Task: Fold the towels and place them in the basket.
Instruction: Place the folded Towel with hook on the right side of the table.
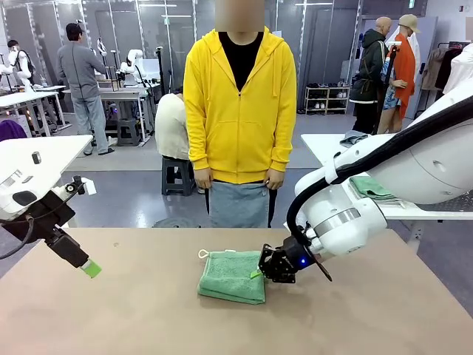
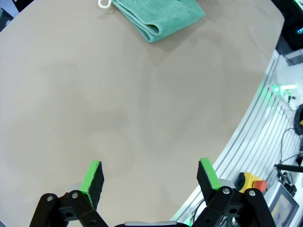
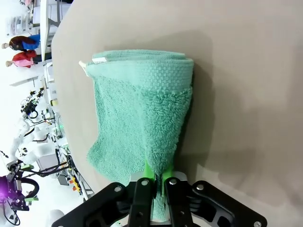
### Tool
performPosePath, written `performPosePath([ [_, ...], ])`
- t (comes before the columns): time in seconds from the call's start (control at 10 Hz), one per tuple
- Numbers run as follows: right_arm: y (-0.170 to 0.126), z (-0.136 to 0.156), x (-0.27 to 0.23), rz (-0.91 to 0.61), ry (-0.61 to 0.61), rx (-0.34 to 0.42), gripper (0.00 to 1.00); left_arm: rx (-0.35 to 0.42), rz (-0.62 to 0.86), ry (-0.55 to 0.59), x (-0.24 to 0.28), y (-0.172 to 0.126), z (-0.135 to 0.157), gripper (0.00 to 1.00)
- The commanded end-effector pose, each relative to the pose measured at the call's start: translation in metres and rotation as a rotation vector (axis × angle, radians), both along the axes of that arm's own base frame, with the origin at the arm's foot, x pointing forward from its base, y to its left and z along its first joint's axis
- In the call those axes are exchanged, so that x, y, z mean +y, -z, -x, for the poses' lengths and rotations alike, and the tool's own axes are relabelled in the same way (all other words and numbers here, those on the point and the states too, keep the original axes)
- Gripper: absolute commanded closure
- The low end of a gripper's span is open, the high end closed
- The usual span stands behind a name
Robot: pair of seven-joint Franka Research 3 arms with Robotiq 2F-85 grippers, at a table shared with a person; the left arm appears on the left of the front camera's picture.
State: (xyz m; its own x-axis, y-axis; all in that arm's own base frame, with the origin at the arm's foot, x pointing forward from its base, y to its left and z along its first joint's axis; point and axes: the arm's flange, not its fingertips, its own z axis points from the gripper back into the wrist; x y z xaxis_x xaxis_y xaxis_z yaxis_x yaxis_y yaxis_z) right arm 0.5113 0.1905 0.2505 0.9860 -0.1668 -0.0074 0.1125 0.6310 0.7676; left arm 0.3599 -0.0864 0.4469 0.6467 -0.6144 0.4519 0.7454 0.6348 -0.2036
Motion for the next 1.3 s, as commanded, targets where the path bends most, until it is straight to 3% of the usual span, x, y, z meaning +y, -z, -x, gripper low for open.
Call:
performPosePath([
  [0.0,0.0,0.0,0.0,0.001,0.0,-0.001,0.93,-0.011,-0.012,-0.003,-0.001,0.001,-0.001,0.0],
  [0.2,-0.019,0.008,-0.008,0.079,-0.042,-0.075,0.94,-0.011,-0.012,-0.003,-0.001,0.001,-0.001,0.0],
  [0.4,-0.033,0.01,-0.038,0.096,-0.086,-0.076,0.94,-0.011,-0.012,-0.003,-0.001,0.001,-0.001,0.0],
  [0.6,-0.045,0.006,-0.077,0.102,-0.098,-0.091,0.94,-0.011,-0.012,-0.003,-0.001,0.001,-0.001,0.0],
  [0.9,-0.059,-0.005,-0.151,0.14,-0.067,-0.174,0.94,-0.011,-0.012,-0.003,-0.001,0.001,-0.001,0.0],
  [1.2,-0.067,-0.015,-0.217,0.214,-0.08,-0.173,0.94,-0.011,-0.012,-0.003,-0.001,0.001,-0.001,0.0],
])
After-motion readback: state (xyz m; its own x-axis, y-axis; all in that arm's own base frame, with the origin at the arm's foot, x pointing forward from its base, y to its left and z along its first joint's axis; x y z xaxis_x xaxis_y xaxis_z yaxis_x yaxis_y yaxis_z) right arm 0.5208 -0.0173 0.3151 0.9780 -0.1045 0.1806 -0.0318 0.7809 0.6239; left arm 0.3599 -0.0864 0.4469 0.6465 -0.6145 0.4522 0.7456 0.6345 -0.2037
